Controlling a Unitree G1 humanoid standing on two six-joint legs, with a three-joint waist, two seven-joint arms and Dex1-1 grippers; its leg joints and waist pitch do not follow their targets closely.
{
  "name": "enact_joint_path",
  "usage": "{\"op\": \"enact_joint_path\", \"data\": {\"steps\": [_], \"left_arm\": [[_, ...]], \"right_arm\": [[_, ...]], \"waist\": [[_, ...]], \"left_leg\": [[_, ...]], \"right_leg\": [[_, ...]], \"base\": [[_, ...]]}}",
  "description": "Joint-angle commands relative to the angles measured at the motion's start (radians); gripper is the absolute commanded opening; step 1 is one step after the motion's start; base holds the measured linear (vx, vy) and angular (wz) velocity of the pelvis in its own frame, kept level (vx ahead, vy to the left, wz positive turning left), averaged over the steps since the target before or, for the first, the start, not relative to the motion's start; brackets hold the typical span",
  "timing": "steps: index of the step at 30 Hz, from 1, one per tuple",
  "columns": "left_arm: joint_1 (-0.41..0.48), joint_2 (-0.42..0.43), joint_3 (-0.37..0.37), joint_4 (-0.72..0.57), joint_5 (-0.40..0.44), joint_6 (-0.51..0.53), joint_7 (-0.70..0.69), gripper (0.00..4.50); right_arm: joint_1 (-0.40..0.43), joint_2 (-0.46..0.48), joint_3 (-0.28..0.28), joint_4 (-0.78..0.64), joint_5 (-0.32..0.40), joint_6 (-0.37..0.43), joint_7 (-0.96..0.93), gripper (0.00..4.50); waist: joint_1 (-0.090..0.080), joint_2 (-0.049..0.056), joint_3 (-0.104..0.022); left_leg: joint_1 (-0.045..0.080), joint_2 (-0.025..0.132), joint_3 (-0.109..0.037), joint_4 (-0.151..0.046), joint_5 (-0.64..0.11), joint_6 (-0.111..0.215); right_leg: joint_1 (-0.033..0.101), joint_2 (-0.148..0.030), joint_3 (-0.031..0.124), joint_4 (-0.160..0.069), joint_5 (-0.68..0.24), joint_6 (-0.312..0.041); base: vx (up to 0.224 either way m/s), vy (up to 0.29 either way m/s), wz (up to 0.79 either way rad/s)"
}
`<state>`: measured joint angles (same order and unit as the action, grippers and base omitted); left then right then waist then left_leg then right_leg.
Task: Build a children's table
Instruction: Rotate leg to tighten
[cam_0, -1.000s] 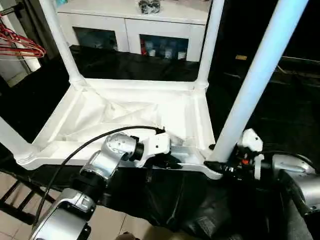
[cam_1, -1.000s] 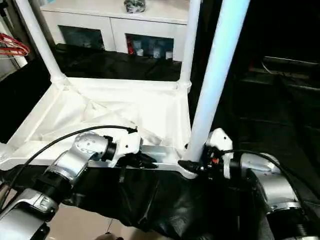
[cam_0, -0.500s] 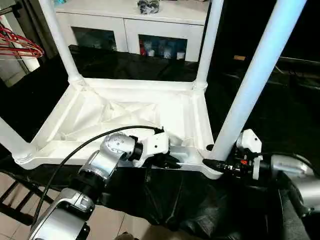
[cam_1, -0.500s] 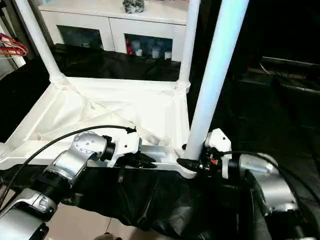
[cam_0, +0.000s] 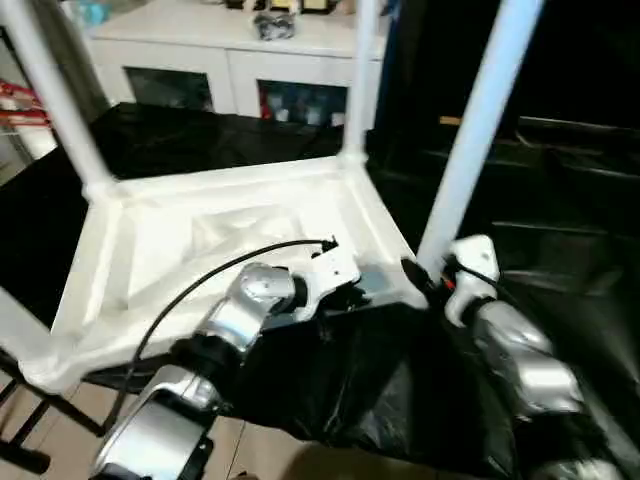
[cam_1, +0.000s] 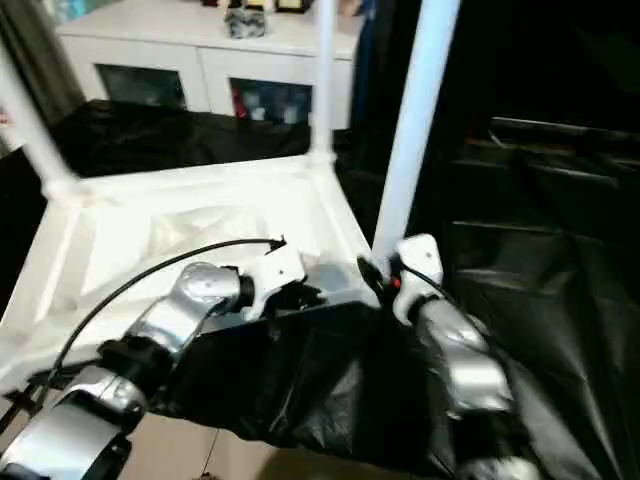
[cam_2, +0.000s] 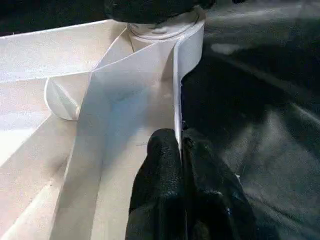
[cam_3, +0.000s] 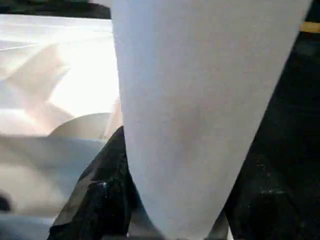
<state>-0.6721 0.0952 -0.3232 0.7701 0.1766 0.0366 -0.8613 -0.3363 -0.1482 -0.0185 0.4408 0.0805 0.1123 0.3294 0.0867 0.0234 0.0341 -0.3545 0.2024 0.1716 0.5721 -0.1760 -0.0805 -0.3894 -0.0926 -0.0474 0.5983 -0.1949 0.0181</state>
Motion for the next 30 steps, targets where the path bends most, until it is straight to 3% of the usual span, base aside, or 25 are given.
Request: {"op": "enact_joint_path", "data": {"steps": [1, 2, 3, 6, 10, 15, 16, 17, 19, 21, 23, 26, 29, 30], "left_arm": [[-0.050, -0.077, -0.024, -0.017, 0.007, -0.006, 0.054, 0.00], [-0.055, -0.080, -0.023, -0.009, 0.011, -0.010, 0.061, 0.00], [-0.056, -0.080, -0.023, -0.007, 0.012, -0.013, 0.060, 0.00], [-0.049, -0.071, -0.020, -0.014, 0.003, -0.027, 0.039, 0.00], [-0.036, -0.047, -0.019, -0.025, -0.006, -0.050, 0.012, 0.00], [0.000, -0.011, -0.004, -0.064, -0.047, -0.081, -0.077, 0.00], [0.014, 0.004, -0.003, -0.084, -0.068, -0.096, -0.126, 0.00], [0.017, 0.006, -0.003, -0.088, -0.072, -0.100, -0.135, 0.00], [0.033, 0.024, -0.003, -0.113, -0.095, -0.108, -0.190, 0.00], [0.044, 0.047, -0.007, -0.133, -0.118, -0.114, -0.257, 0.00], [0.046, 0.054, -0.008, -0.137, -0.123, -0.115, -0.275, 0.00], [0.050, 0.094, -0.016, -0.147, -0.137, -0.123, -0.359, 0.00], [0.051, 0.126, -0.022, -0.153, -0.141, -0.130, -0.413, 0.00], [0.049, 0.136, -0.021, -0.151, -0.141, -0.133, -0.424, 0.00]], "right_arm": [[0.005, 0.083, 0.118, 0.099, -0.040, 0.003, 0.003, 1.98], [-0.008, 0.096, 0.116, 0.110, -0.039, -0.007, 0.001, 2.53], [-0.012, 0.101, 0.112, 0.113, -0.035, -0.006, 0.003, 2.67], [-0.012, 0.100, 0.102, 0.101, -0.009, 0.006, 0.048, 2.88], [0.006, 0.070, 0.091, 0.071, 0.005, 0.005, 0.092, 3.24], [0.067, -0.037, 0.101, -0.040, 0.034, -0.007, 0.238, 3.65], [0.087, -0.078, 0.101, -0.079, 0.051, -0.004, 0.298, 3.85], [0.090, -0.085, 0.101, -0.085, 0.054, -0.004, 0.308, 3.85], [0.110, -0.134, 0.103, -0.125, 0.077, 0.002, 0.389, 3.85], [0.132, -0.194, 0.117, -0.172, 0.105, 0.008, 0.511, 3.85], [0.137, -0.211, 0.123, -0.183, 0.111, 0.007, 0.545, 3.85], [0.145, -0.280, 0.152, -0.207, 0.124, -0.004, 0.675, 3.85], [0.143, -0.321, 0.170, -0.222, 0.141, 0.011, 0.754, 3.85], [0.143, -0.335, 0.181, -0.228, 0.140, 0.017, 0.781, 3.85]], "waist": [[-0.004, 0.000, -0.035], [-0.003, -0.004, -0.037], [-0.003, -0.002, -0.037], [-0.001, -0.001, -0.036], [0.002, -0.003, -0.038], [0.011, -0.008, -0.042], [0.013, -0.003, -0.044], [0.013, -0.008, -0.044], [0.014, -0.007, -0.047], [0.023, -0.003, -0.053], [0.029, -0.003, -0.058], [0.040, 0.003, -0.065], [0.041, 0.005, -0.059], [0.041, 0.004, -0.056]], "left_leg": [[0.011, 0.011, -0.020, -0.086, -0.474, -0.025], [0.006, 0.011, -0.021, -0.090, -0.456, -0.017], [0.007, 0.012, -0.020, -0.092, -0.451, -0.014], [0.007, 0.016, -0.017, -0.098, -0.443, -0.007], [0.008, 0.015, -0.014, -0.096, -0.439, 0.004], [0.005, 0.018, -0.007, -0.090, -0.370, 0.034], [0.004, 0.019, -0.006, -0.088, -0.348, 0.040], [0.002, 0.018, -0.004, -0.086, -0.336, 0.050], [0.000, 0.017, -0.002, -0.084, -0.304, 0.058], [-0.004, 0.020, 0.001, -0.073, -0.201, 0.092], [-0.008, 0.020, 0.002, -0.065, -0.160, 0.107], [-0.015, 0.023, 0.004, -0.051, -0.093, 0.144], [-0.014, 0.025, 0.007, -0.053, -0.149, 0.142], [-0.012, 0.026, 0.007, -0.057, -0.188, 0.128]], "right_leg": [[0.017, -0.050, 0.014, -0.119, -0.575, -0.090], [0.023, -0.050, 0.014, -0.118, -0.546, -0.092], [0.023, -0.048, 0.015, -0.119, -0.528, -0.096], [0.027, -0.045, 0.020, -0.111, -0.413, -0.138], [0.027, -0.046, 0.026, -0.110, -0.390, -0.149], [0.034, -0.046, 0.031, -0.101, -0.301, -0.178], [0.036, -0.047, 0.033, -0.099, -0.288, -0.183], [0.038, -0.046, 0.032, -0.099, -0.277, -0.189], [0.040, -0.047, 0.032, -0.096, -0.255, -0.196], [0.042, -0.046, 0.030, -0.082, -0.141, -0.227], [0.047, -0.044, 0.029, -0.071, -0.076, -0.242], [0.043, -0.039, 0.022, -0.051, 0.060, -0.273], [0.038, -0.040, 0.022, -0.057, -0.003, -0.278], [0.037, -0.042, 0.023, -0.062, -0.062, -0.273]], "base": [[0.000, 0.000, 0.00], [0.000, 0.000, 0.00], [0.000, 0.000, 0.00], [0.000, 0.000, 0.00], [0.000, 0.000, 0.00], [0.000, 0.000, 0.00], [0.000, 0.000, 0.00], [0.000, 0.000, 0.00], [0.026, -0.013, 0.02], [0.052, -0.020, 0.02], [0.025, -0.004, 0.01], [0.000, 0.000, 0.00], [0.000, 0.000, 0.00], [0.000, 0.000, 0.00]]}}
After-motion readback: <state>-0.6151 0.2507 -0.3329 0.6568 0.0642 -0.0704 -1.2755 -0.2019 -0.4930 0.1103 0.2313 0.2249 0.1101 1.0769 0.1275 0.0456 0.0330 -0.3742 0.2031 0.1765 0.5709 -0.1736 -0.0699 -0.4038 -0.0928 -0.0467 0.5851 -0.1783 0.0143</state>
